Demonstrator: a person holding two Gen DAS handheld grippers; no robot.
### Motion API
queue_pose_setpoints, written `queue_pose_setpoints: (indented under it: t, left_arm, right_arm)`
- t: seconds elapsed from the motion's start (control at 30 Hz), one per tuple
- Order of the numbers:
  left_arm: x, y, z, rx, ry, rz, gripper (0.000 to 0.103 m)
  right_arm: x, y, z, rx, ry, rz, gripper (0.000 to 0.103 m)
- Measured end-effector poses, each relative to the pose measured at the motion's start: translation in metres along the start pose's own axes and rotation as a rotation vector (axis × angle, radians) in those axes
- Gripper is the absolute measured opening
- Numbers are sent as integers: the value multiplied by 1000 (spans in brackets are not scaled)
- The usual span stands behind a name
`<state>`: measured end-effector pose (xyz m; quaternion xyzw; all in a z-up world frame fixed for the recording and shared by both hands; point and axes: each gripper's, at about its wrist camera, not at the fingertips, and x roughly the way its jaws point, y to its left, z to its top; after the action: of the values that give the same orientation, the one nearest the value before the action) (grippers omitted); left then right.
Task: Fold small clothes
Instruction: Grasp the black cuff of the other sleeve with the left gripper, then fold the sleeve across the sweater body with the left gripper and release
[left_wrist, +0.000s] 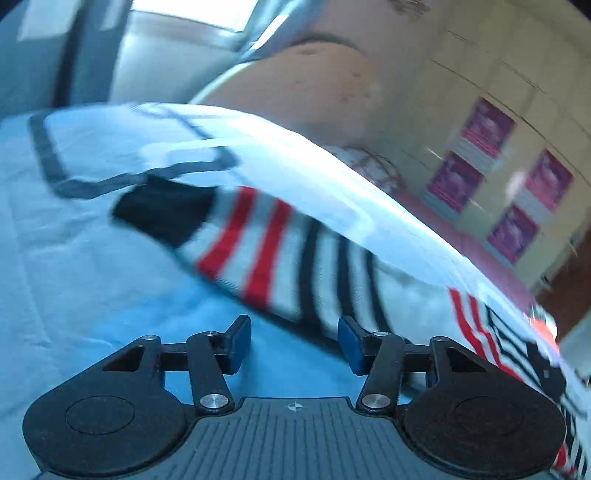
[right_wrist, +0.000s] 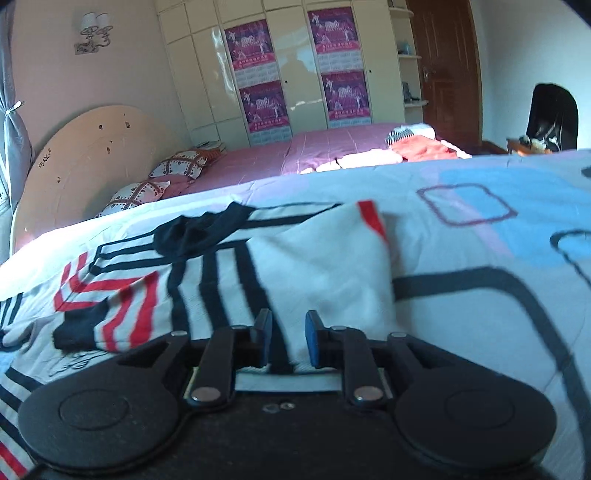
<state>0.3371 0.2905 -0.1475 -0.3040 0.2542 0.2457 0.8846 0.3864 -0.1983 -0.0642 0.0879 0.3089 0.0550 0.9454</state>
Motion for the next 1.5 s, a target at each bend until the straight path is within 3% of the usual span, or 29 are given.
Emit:
queue_pose_setpoints:
  t: [0.13, 0.37, 0.4, 0.47, 0.53, 0.63, 0.87, 1.07, 1.17, 1.3, 1.37, 1.4, 1.47, 1.5]
  left_arm:
    - [26, 67, 32, -223, 15, -68, 41]
    - [72, 90, 51, -371, -23, -145, 41]
    - [77, 92, 52, -388, -32, -145, 36]
    - [87, 96, 54, -391, -33, -108, 8]
    - [93, 95, 56, -374, -27, -117, 5]
    - [81, 63, 67, -235, -55, -154, 5]
    - [46, -79, 66, 101, -117, -334, 5]
    - [34, -214, 6, 399, -21, -453, 5]
    - [29, -269, -34, 494, 36, -491, 5]
    - [35, -320, -80, 592, 124, -489, 5]
    - [35, -340, -114, 683, 227, -493, 6]
    - [35, -346, -129, 717, 266, -490, 11]
    - [16, -349, -143, 766, 228, -532, 60]
    - [5, -345, -141, 759, 223, -563, 63]
  right_arm:
    - [-1, 32, -3, -24, 13, -7, 22]
    - [0, 68, 9, 1, -6, -3, 22]
    - [2, 70, 10, 7, -5, -11, 22]
    - [8, 70, 13, 22, 5, -51, 23]
    - [8, 68, 14, 49, 8, -72, 24]
    - [4, 61, 14, 67, -3, -82, 24]
    - [-3, 42, 8, 121, -12, -96, 24]
    - [-18, 17, 5, 169, -30, -102, 24]
    - [-26, 1, 7, 194, -35, -117, 24]
    - [-38, -19, 8, 214, -38, -130, 25]
    - [-41, -28, 8, 229, -37, -131, 28]
    - [-42, -32, 7, 241, -36, -129, 30]
    - [-43, -36, 7, 264, -33, -109, 38]
    - [-43, -36, 7, 271, -33, -94, 39]
